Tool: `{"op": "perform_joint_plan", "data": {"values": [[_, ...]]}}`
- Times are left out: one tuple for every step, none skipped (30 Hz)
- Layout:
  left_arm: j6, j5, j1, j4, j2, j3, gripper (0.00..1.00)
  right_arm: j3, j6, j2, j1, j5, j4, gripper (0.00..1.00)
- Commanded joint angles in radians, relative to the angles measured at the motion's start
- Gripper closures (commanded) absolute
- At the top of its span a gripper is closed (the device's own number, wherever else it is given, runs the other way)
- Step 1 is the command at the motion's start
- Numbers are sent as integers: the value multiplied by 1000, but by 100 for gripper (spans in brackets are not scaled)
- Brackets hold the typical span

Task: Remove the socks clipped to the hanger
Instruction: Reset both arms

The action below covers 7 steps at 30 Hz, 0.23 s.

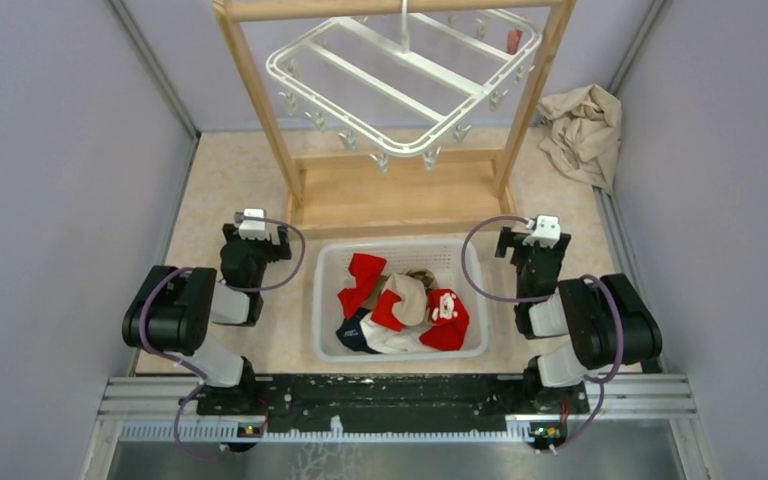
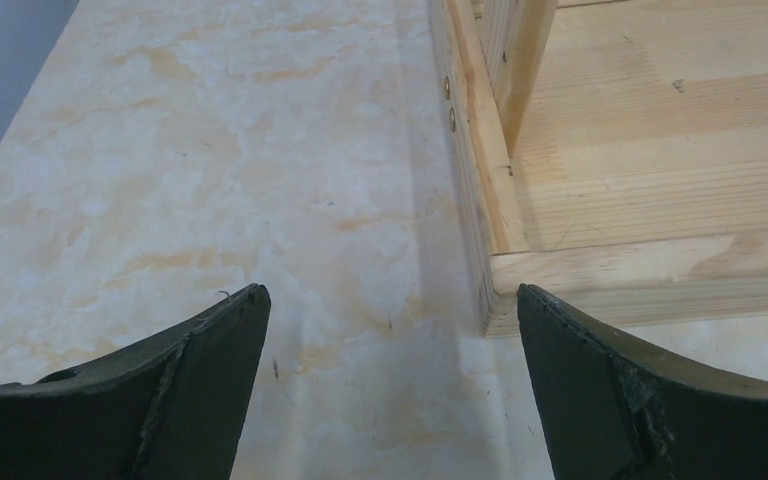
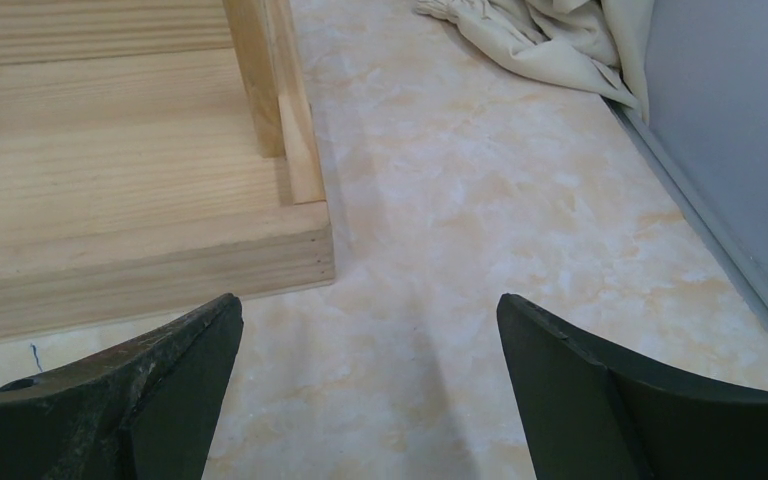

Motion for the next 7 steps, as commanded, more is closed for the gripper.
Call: {"op": "perform_joint_plan", "data": {"values": [[-13, 18, 5, 28, 0, 14, 1, 20, 3, -21, -9, -18, 9, 2], [-13, 18, 5, 28, 1, 14, 1, 26, 3, -20, -10, -21, 0, 1], [-13, 18, 5, 28, 0, 14, 1, 29, 3, -21, -10, -23, -9, 2], [-13, 18, 5, 28, -1, 14, 1, 29, 2, -20, -10, -24, -10, 1], [-13, 18, 5, 28, 0, 14, 1, 27, 2, -21, -10, -24, -6, 1], [-14, 18, 5, 28, -1, 14, 1, 27, 3, -20, -10, -22, -5, 2], [-14, 18, 5, 28, -1, 14, 1, 26, 2, -20, -10, -22, -3, 2]]}}
